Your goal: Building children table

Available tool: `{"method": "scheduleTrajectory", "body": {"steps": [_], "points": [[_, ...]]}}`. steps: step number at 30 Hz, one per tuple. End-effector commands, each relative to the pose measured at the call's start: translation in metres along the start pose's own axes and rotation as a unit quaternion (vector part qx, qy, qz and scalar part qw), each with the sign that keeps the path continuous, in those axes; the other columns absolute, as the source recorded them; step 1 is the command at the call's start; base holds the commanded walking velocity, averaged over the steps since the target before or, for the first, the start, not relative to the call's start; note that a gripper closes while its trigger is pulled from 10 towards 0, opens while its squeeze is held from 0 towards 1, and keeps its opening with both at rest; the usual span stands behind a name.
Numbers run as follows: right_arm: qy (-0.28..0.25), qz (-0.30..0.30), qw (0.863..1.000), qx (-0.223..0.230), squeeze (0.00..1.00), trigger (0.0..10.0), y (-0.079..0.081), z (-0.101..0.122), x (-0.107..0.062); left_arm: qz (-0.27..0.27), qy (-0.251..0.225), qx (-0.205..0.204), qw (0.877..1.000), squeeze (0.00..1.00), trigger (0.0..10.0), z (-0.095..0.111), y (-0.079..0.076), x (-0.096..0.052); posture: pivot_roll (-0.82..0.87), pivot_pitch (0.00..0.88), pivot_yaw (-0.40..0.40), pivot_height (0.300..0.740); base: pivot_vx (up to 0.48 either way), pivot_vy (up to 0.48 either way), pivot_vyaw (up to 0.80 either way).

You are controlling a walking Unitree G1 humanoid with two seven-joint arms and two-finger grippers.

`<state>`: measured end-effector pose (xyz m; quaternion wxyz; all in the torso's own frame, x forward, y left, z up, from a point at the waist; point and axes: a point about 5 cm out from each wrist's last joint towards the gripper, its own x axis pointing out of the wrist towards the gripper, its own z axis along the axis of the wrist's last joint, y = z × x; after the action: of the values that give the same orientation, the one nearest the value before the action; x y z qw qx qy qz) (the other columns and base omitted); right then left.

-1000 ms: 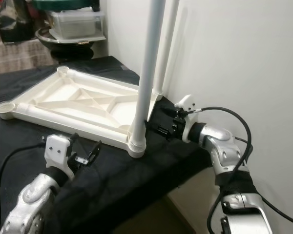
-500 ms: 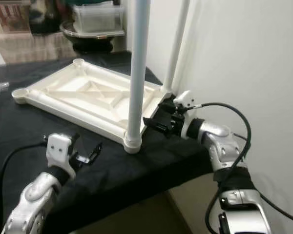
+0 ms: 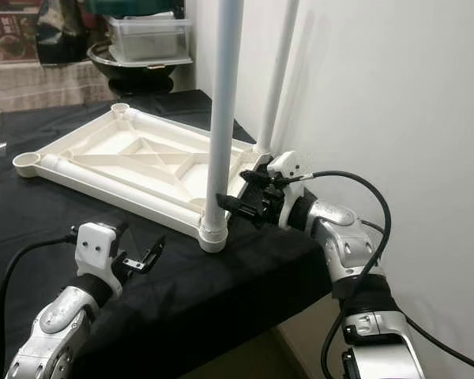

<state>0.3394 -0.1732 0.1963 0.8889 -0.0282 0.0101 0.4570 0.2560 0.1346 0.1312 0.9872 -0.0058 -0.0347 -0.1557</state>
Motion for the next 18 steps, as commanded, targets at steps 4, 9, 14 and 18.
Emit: {"method": "scheduleTrajectory", "body": {"steps": [4,9,14,18], "points": [[0.000,0.004,1.000,0.007,0.00,10.0,0.003,-0.002,0.012,0.004,0.014,0.005,1.000,0.00,10.0,-0.004,0.001,0.000,0.09,0.000,-0.091,0.740,0.000,0.000,0.00],[0.003,-0.035,0.999,-0.001,0.00,10.0,-0.004,-0.002,0.022,0.005,0.013,0.005,1.000,0.00,10.0,-0.004,0.002,0.000,0.10,0.000,-0.092,0.740,0.000,0.000,0.00],[0.003,-0.070,0.997,0.008,0.00,10.0,-0.010,-0.003,0.027,0.006,0.012,0.006,1.000,0.00,10.0,-0.003,0.002,0.000,0.11,0.000,-0.098,0.740,0.000,0.000,0.00],[-0.014,-0.069,0.997,0.019,0.00,10.0,-0.008,0.001,0.033,0.007,0.012,0.005,1.000,0.00,10.0,-0.003,0.003,-0.001,0.11,0.000,-0.095,0.740,0.000,0.000,0.00]]}}
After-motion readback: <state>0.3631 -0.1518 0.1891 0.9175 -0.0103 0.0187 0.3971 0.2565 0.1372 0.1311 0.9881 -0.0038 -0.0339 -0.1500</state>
